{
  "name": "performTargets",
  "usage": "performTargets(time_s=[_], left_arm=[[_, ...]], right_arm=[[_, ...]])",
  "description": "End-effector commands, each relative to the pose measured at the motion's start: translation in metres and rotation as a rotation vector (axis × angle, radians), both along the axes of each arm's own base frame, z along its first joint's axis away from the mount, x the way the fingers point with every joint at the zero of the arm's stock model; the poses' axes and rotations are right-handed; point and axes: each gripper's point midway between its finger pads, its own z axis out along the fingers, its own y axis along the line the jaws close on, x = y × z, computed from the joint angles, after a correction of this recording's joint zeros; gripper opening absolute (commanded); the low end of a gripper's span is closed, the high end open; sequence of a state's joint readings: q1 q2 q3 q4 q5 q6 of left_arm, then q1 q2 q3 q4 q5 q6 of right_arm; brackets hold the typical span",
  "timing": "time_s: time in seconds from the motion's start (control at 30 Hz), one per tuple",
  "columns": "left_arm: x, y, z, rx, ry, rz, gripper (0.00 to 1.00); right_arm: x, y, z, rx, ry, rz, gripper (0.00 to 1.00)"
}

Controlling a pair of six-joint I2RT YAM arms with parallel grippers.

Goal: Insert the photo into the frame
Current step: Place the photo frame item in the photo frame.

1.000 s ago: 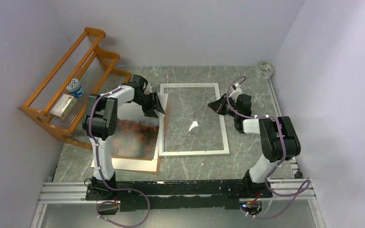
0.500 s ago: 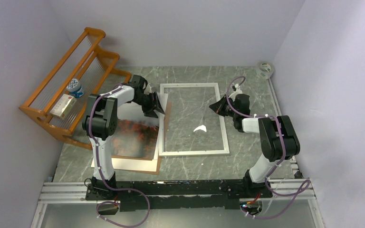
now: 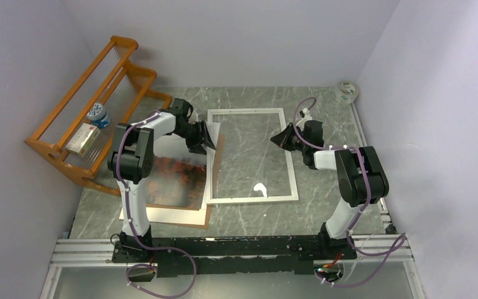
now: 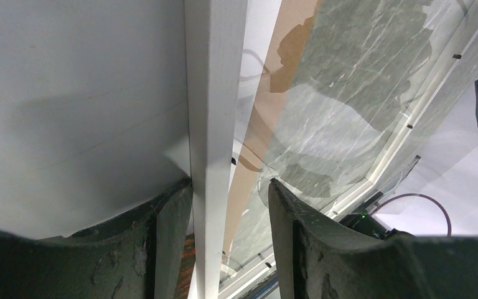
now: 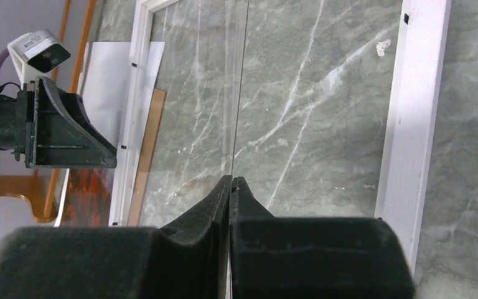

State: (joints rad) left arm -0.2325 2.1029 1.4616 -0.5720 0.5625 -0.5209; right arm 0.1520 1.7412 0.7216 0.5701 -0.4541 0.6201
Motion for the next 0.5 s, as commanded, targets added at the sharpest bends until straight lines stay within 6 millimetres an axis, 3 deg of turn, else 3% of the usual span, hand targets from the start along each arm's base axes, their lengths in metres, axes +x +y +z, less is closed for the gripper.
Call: performTargets(time_s=[0.0,0.23,0.47], left_arm=[[-0.0019,0.012,-0.024,0.085,0.002,0.008,0.56],[-0.0002,0.0156,-0.0259,0.112,0.002,0.017,0.55],[0.0031,0.016,-0.0326,0.123,0.008,0.026,0.48]], right_arm=[[0.0125,0.0097,0.0211,0.009,-0.071,0.042,0.08],[0.0118,0.0072,0.0218,-0.001,-0.038,0.008,0.35],[0.0112,0.0126,0.0165,-0.005,-0.009,-0.005,0.41]])
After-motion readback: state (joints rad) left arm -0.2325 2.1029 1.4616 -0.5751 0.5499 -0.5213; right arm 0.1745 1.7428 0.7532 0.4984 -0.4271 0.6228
